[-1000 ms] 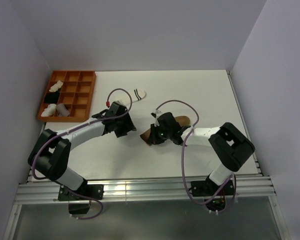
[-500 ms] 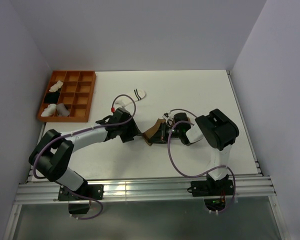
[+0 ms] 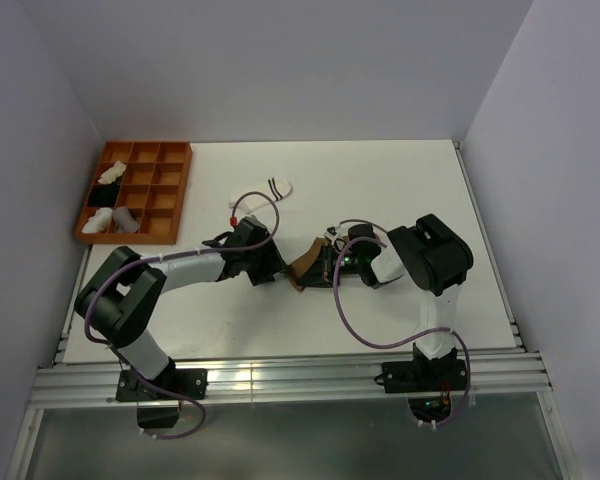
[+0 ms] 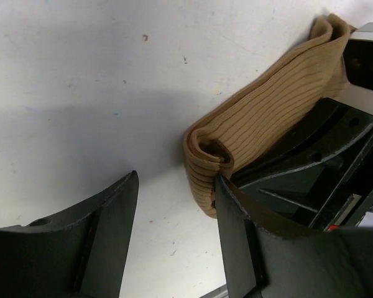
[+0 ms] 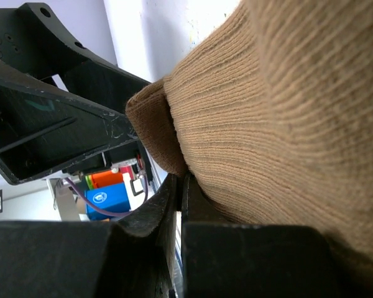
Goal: Roll the socks
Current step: Roll the sock at the center of the board.
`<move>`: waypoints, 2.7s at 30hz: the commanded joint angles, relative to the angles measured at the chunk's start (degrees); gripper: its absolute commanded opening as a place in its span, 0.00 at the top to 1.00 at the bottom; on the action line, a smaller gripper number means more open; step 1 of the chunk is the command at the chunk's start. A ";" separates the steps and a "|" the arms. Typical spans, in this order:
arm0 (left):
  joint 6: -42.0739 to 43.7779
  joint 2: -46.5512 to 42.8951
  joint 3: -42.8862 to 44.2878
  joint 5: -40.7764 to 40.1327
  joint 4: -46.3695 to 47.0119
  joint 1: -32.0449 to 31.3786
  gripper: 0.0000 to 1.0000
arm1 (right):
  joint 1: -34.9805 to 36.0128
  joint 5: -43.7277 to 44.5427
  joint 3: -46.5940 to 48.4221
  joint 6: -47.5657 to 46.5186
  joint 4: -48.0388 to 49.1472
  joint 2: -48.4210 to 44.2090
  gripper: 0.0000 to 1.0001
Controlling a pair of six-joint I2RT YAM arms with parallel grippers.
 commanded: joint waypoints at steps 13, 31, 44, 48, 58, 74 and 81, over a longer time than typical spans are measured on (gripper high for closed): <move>-0.12 3.15 3.38 -0.60 5.34 -1.09 0.42 | -0.17 2.34 1.69 -4.87 -8.02 0.99 1.00; 3.39 10.97 11.03 -4.47 -13.29 -2.06 0.92 | -0.17 5.06 2.13 -8.11 -12.67 -1.56 0.95; 8.67 15.98 22.54 -7.01 -26.12 -3.29 0.99 | 9.75 38.67 2.57 -29.12 -33.42 -29.04 0.63; 9.64 17.29 24.83 -7.37 -28.58 -3.38 0.99 | 16.60 47.57 2.83 -33.77 -35.17 -33.72 0.63; 10.61 18.97 26.50 -5.52 -28.76 -3.38 0.99 | 28.21 62.60 4.41 -41.69 -35.09 -30.40 0.62; 11.05 18.79 26.33 -5.26 -28.41 -3.38 1.00 | 36.04 76.86 9.25 -44.50 -39.04 -24.42 0.59; 11.05 18.79 26.50 -5.43 -28.50 -3.38 1.00 | 36.39 77.66 10.48 -44.15 -40.10 -21.35 0.59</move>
